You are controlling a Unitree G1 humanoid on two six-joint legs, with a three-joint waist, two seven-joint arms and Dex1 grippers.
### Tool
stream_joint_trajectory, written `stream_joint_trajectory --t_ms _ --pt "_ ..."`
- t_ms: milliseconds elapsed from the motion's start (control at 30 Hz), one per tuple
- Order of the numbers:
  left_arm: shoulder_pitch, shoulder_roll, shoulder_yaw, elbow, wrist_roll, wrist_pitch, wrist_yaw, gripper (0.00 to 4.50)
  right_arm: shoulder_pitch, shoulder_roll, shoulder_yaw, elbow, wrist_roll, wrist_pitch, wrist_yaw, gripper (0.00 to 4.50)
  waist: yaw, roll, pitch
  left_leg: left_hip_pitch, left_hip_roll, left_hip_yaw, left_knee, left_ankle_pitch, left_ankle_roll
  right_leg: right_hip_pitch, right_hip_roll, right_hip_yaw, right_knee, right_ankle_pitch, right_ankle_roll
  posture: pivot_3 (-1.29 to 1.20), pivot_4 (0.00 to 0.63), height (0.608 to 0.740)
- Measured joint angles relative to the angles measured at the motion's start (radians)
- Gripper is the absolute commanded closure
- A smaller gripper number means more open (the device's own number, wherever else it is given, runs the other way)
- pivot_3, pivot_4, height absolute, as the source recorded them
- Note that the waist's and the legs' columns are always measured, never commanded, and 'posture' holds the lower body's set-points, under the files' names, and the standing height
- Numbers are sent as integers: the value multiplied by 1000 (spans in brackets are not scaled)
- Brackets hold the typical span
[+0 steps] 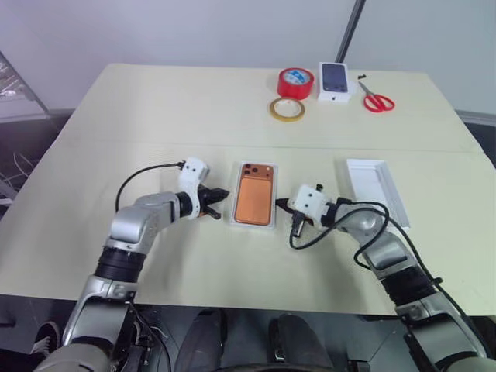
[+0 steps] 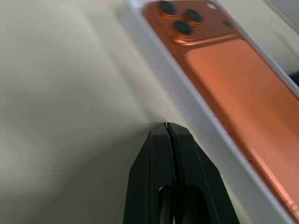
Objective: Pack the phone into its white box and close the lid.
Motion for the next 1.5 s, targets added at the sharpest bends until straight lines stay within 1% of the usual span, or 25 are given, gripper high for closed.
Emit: stream_joint_trajectory --t_ms 133,267,433,533,633,767,933,1033,1133,1233,1267,1333,1400,1433,1467,1500 --pt "-15 -40 16 1 -5 65 -16 4455 20 -9 -31 -13 15 17 12 4500 4 0 0 0 -1 -1 1 0 1 2 0 -1 0 0 0 0 150 740" --pt "-19 -91 -20 -13 -13 109 -73 4455 63 -86 -85 -50 19 37 43 4500 9 0 0 -1 -2 -2 5 -2 3 4 -1 -1 -1 -1 1 0 150 740" --pt "-59 -196 -100 44 27 91 -112 4455 212 -247 -169 -180 59 55 136 4500 27 0 0 -1 -2 -2 10 -4 8 6 0 -1 -1 -1 2 0 150 740" --pt "-91 -240 -126 101 66 51 -130 4455 279 -287 -212 -225 74 66 153 4500 27 1 0 -1 -1 -2 12 -5 9 7 0 -2 -1 -1 2 0 150 740" --pt "-119 -264 -148 146 101 15 -157 4455 315 -312 -238 -247 74 66 159 4500 28 1 0 -1 -1 -2 13 -6 10 8 0 -2 -1 -1 2 0 150 740" --pt "-127 -272 -149 170 118 -2 -188 4455 322 -317 -251 -256 75 86 160 4500 26 1 0 -1 -1 -2 13 -6 10 8 -1 -2 -1 -1 2 0 150 740" --pt "-121 -258 -153 160 124 7 -235 4455 320 -318 -255 -253 74 82 161 4500 25 1 0 -1 -1 -2 13 -6 10 8 -1 -1 -1 -1 2 0 150 740" --pt "-116 -253 -144 145 122 17 -236 4455 318 -324 -261 -251 85 85 174 4500 25 1 0 -1 -1 -2 13 -6 10 7 -1 -1 -1 -1 2 0 150 740" --pt "-115 -242 -130 149 129 -28 -219 4455 314 -335 -267 -251 114 94 198 4500 23 1 0 -2 -1 -2 13 -6 10 7 -1 -1 -1 -1 2 0 150 740" --pt "-118 -219 -79 176 136 -77 -202 3624 271 -343 -307 -253 212 210 244 3672 15 2 1 -2 0 -2 13 -6 10 6 -1 -1 -1 -1 2 0 150 740" --pt "-118 -210 -62 177 136 -82 -203 3171 254 -351 -322 -253 238 245 253 3223 11 2 1 -2 0 -2 13 -6 10 6 0 -1 -1 -1 2 0 150 740" --pt "-116 -186 -44 169 134 -95 -219 2086 216 -358 -341 -250 248 258 252 2160 1 2 1 -2 0 -2 13 -6 10 6 0 -2 -1 -1 2 0 150 740" --pt "-105 -157 -34 135 127 -124 -249 1112 159 -345 -342 -234 248 272 220 1152 -3 3 1 -2 0 -1 13 -6 10 5 0 -1 0 -1 2 0 150 740" --pt "-94 -131 -34 107 125 -151 -274 514 120 -323 -344 -216 249 300 191 573 -8 3 1 -2 1 -1 13 -6 10 5 0 -1 0 -1 2 0 150 740" --pt "-81 -106 -30 78 122 -181 -299 162 83 -300 -350 -202 250 326 160 174 -12 3 1 -2 1 -1 12 -6 9 4 0 -1 0 -1 2 0 150 740" --pt "-71 -86 -25 55 119 -209 -316 47 63 -290 -351 -193 249 345 136 37 -12 3 1 -2 1 -1 12 -6 9 4 0 -1 0 -1 2 0 150 740"
